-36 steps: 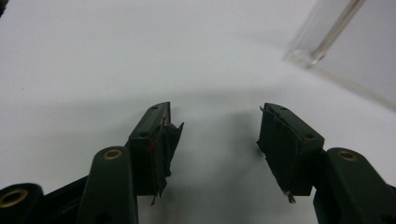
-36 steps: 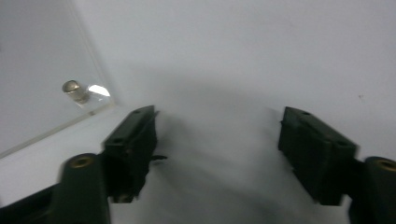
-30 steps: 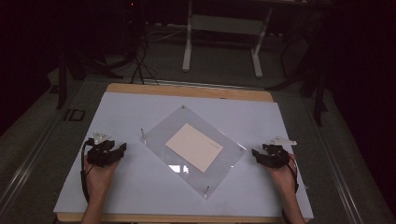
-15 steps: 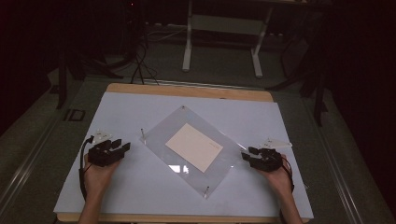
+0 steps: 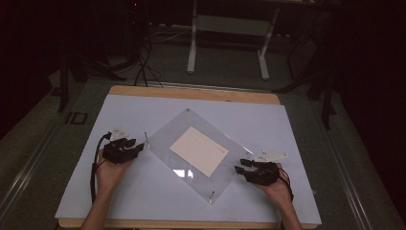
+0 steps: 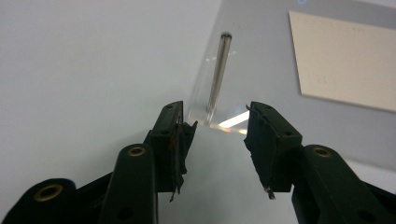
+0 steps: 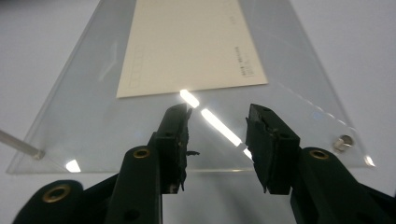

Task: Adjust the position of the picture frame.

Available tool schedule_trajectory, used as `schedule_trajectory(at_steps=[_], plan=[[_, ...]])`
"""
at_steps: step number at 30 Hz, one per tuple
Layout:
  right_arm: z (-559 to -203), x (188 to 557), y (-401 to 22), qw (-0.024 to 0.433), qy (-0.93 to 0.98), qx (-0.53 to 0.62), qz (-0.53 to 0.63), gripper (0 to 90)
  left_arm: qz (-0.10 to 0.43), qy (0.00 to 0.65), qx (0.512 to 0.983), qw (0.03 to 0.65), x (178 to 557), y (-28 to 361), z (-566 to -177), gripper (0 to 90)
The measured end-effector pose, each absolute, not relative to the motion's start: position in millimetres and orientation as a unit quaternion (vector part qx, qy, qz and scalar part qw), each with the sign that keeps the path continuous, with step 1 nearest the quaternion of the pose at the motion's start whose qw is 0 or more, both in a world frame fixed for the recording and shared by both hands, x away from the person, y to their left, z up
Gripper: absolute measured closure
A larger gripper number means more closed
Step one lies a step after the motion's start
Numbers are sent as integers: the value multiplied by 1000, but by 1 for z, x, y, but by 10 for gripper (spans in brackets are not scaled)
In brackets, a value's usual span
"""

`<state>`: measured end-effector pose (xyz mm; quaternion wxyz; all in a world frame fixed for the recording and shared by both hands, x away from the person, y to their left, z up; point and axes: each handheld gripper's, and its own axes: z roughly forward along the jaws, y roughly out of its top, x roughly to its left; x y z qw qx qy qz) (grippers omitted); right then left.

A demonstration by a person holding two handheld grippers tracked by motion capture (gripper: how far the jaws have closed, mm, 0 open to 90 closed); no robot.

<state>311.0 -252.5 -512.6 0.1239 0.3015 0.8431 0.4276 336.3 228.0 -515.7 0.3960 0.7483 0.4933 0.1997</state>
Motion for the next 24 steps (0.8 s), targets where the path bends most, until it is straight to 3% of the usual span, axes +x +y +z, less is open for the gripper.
schedule_trajectory(at_steps=[20, 24], plan=[[-514, 299, -226, 110, 867, 254, 414, 580, 191, 499, 737, 414, 375, 211, -530, 635], [-515, 297, -221, 102, 874, 238, 411, 580, 188, 495, 739, 417, 377, 206, -533, 748]])
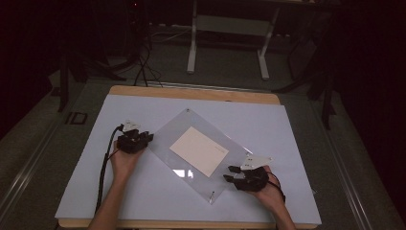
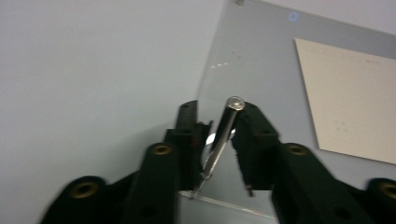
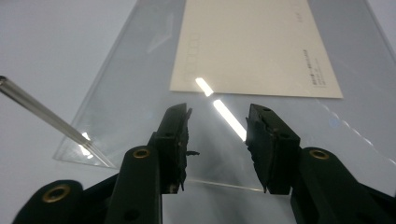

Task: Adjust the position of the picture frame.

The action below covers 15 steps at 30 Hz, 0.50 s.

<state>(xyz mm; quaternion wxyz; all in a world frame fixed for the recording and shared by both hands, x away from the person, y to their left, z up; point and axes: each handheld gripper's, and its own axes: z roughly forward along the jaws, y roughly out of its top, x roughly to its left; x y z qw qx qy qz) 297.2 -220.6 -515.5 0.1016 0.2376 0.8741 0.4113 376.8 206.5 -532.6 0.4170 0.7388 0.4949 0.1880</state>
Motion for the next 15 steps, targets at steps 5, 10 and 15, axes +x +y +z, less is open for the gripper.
schedule_trajectory(at_steps=[5, 10, 15], plan=[[-514, 292, -217, 85, 879, 209, 420, 605, 187, 502, 737, 412, 378, 207, -535, 815], [-514, 287, -214, 61, 884, 169, 432, 647, 203, 491, 747, 399, 377, 204, -533, 840], [-513, 283, -212, 38, 888, 136, 438, 684, 208, 487, 755, 386, 379, 202, -531, 847]])
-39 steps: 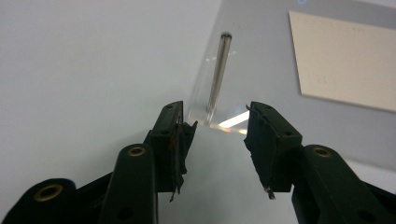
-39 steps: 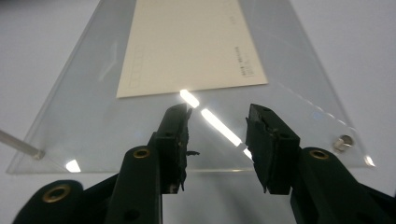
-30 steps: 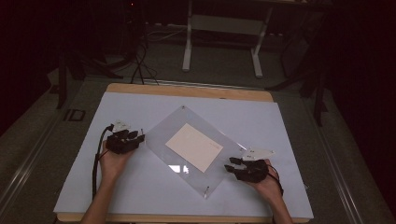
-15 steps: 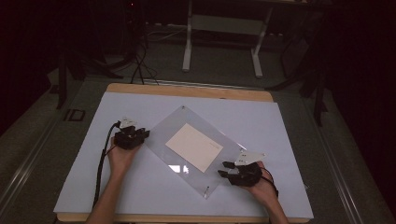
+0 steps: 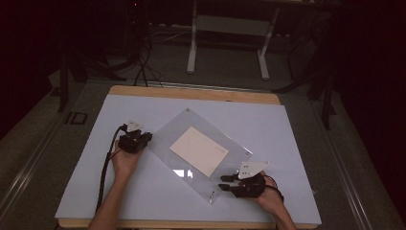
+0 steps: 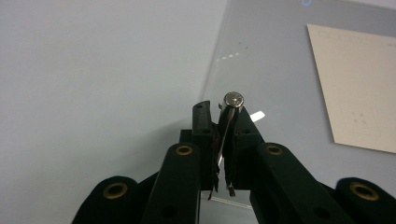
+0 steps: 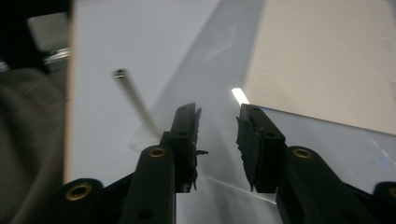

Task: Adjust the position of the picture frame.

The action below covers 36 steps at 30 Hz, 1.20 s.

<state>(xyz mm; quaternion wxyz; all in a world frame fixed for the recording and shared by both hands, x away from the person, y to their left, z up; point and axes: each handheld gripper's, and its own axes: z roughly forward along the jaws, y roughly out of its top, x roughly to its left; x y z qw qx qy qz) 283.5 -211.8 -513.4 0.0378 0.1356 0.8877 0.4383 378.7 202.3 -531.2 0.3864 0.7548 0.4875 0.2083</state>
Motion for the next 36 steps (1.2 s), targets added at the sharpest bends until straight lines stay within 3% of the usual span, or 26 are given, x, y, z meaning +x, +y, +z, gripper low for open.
schedule_trajectory(at_steps=[5, 13, 21, 36], plan=[[-517, 279, -207, -8, 897, 82, 434, 680, 204, 493, 751, 389, 382, 202, -531, 846], [-519, 275, -190, -21, 891, 53, 450, 688, 204, 499, 748, 388, 386, 201, -530, 845], [-528, 270, -165, 14, 901, 46, 432, 835, 203, 502, 743, 393, 389, 201, -531, 844], [-516, 263, -145, 79, 897, 58, 431, 837, 203, 504, 738, 399, 429, 190, -517, 841]])
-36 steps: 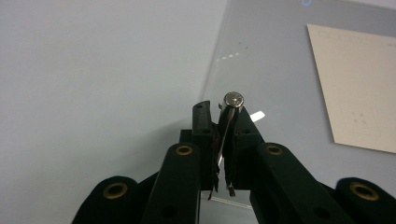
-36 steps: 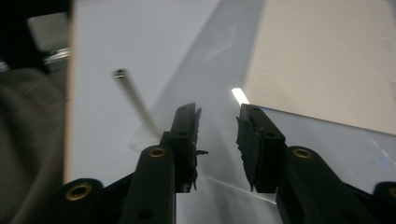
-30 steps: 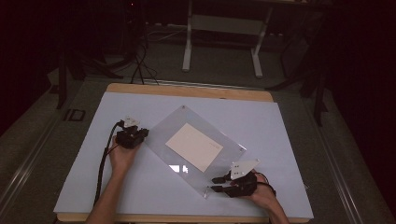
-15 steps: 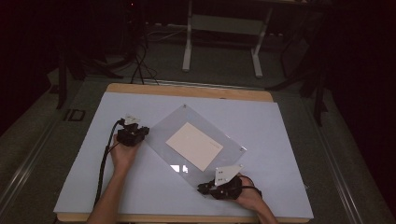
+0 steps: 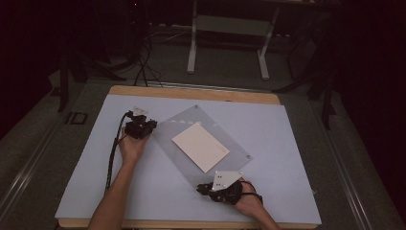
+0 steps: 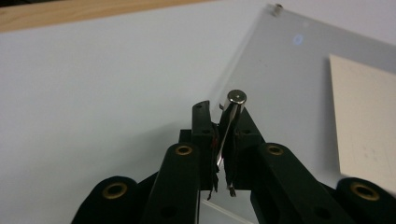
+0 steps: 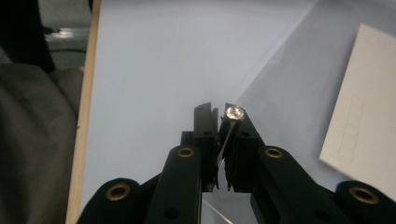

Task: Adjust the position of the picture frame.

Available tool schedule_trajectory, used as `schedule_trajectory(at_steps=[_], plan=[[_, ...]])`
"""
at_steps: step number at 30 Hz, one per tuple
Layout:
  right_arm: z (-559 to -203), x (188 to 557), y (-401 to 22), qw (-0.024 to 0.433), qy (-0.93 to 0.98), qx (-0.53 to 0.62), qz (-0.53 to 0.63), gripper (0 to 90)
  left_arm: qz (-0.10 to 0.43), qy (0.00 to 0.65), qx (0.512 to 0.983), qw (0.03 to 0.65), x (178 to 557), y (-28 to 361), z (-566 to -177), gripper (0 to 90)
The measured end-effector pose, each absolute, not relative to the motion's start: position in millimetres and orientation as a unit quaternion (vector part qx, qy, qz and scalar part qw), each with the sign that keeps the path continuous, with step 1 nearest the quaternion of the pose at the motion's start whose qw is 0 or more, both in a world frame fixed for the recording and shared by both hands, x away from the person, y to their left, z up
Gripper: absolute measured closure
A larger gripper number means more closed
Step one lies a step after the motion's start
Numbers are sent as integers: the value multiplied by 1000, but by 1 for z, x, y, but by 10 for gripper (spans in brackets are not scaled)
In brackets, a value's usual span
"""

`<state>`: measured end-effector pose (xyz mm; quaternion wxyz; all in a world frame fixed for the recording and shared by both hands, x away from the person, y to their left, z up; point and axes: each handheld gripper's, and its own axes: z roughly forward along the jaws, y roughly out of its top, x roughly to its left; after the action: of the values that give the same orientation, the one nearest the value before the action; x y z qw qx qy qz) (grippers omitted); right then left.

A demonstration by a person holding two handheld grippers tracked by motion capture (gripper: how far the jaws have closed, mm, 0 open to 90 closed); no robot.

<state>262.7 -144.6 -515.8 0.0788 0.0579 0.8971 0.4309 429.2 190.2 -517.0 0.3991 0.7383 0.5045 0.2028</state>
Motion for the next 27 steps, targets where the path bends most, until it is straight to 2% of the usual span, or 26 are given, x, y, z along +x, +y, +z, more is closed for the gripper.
schedule_trajectory(at_steps=[3, 10, 20, 25, 27], plan=[[-506, 253, -130, 105, 900, 39, 421, 820, 199, 504, 737, 405, 439, 184, -514, 838], [-497, 244, -114, 110, 901, 23, 418, 815, 180, 499, 739, 415, 458, 164, -512, 836], [-490, 244, -87, 123, 904, 39, 409, 820, 173, 477, 757, 412, 495, 113, -495, 831], [-490, 246, -71, 131, 909, 47, 394, 824, 162, 453, 775, 411, 506, 86, -487, 823], [-491, 247, -63, 123, 910, 47, 393, 828, 162, 428, 799, 390, 508, 70, -483, 825]])
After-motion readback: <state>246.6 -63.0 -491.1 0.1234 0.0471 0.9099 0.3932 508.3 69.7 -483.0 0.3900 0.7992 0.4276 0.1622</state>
